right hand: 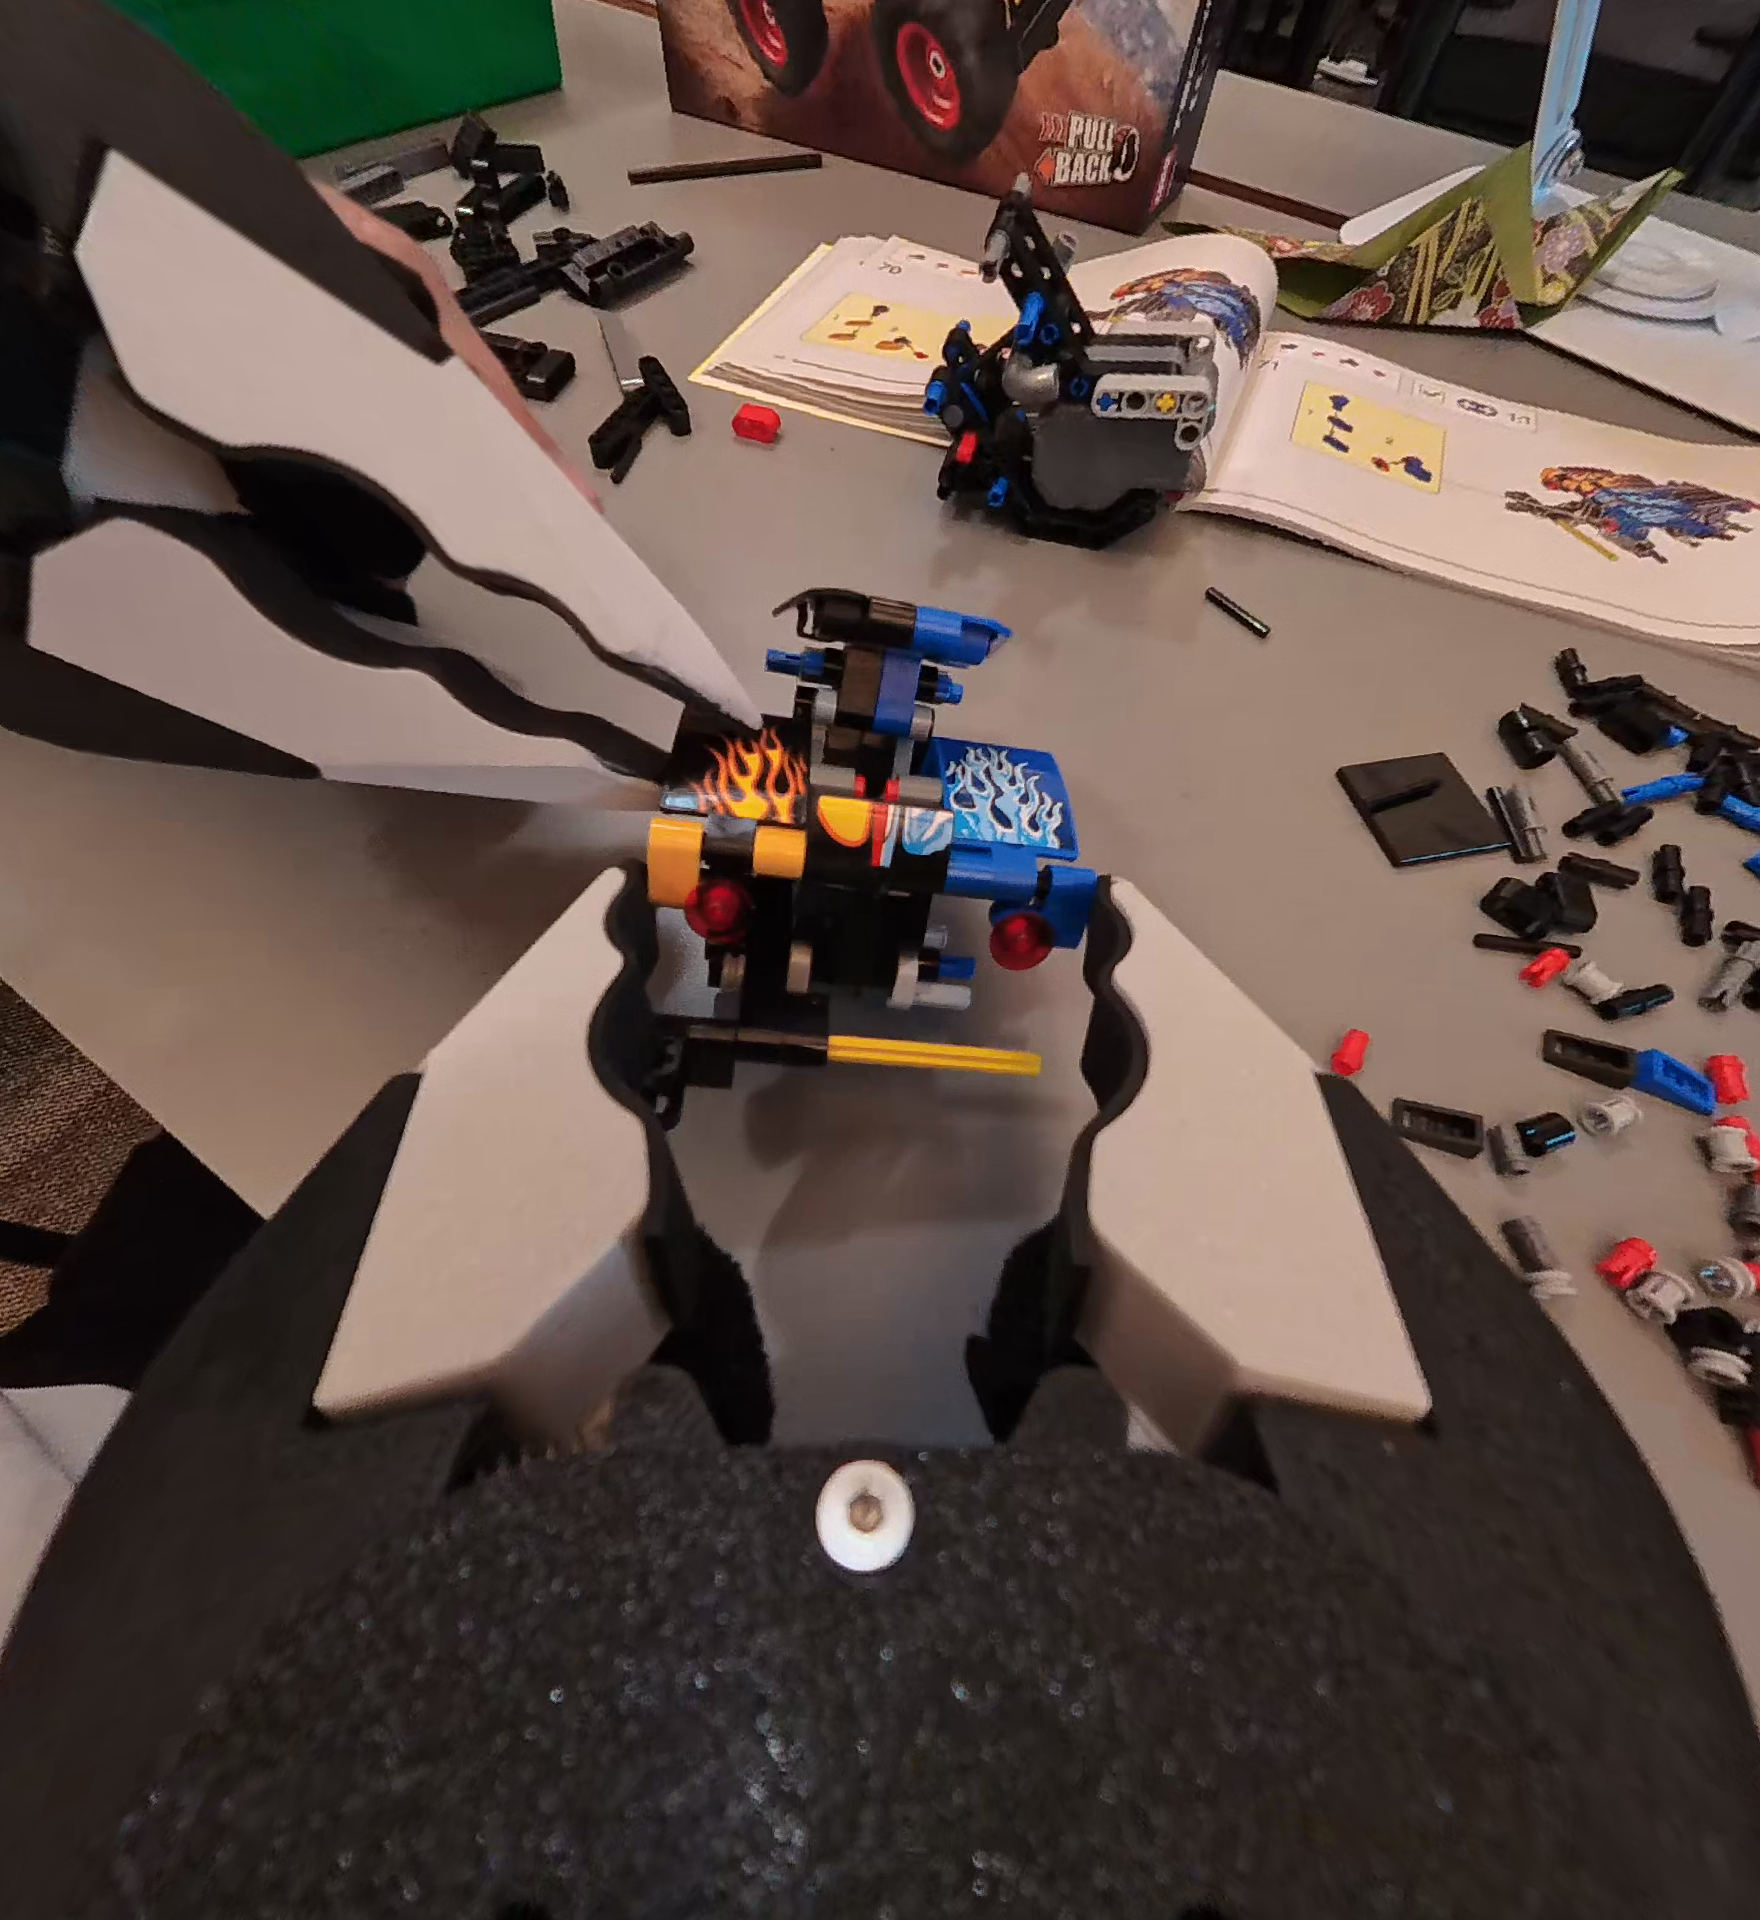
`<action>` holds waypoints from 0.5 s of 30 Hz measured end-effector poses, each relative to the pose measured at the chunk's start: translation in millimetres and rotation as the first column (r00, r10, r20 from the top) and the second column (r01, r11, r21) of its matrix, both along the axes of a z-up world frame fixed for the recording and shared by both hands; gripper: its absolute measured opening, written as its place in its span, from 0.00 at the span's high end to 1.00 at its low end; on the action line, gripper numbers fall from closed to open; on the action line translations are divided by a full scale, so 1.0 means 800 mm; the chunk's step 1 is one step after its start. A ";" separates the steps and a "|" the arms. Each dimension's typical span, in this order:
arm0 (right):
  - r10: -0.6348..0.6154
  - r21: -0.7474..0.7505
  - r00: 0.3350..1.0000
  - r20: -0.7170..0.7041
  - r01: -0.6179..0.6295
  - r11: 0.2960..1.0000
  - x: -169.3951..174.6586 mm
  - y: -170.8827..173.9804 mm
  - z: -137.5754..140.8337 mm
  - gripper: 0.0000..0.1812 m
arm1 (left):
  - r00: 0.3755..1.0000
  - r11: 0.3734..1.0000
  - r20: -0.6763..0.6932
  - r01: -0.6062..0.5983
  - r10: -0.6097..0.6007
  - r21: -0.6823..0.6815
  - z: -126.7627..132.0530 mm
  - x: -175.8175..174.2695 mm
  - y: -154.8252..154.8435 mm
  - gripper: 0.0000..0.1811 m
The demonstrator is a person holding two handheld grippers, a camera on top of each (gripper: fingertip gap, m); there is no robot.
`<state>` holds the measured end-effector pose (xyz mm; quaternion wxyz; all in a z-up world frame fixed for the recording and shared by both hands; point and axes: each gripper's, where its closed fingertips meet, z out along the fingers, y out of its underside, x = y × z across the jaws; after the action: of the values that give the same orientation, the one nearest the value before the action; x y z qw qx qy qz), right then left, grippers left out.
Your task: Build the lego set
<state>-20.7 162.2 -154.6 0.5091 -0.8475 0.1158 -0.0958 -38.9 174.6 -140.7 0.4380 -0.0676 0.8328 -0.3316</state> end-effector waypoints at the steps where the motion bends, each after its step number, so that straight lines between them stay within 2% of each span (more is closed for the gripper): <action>1: 0.004 0.001 1.000 0.003 -0.004 1.000 0.000 0.000 0.000 0.55 | 1.000 1.000 0.021 -0.002 0.002 0.002 0.000 0.000 0.000 0.96; 7: 0.047 -0.013 0.999 0.022 -0.047 0.999 -0.002 -0.001 -0.002 0.55 | 1.000 1.000 0.026 0.006 -0.005 -0.019 -0.002 -0.003 -0.002 0.96; 15: 0.063 -0.041 0.996 0.065 -0.060 0.997 -0.001 -0.001 -0.005 0.56 | 0.999 1.000 0.037 0.019 -0.020 0.019 -0.004 -0.003 -0.003 0.96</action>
<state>-21.3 161.3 -158.9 0.4988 -0.8568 0.0709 -0.1102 -41.4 171.9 -143.7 0.4508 -0.0492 0.8282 -0.3293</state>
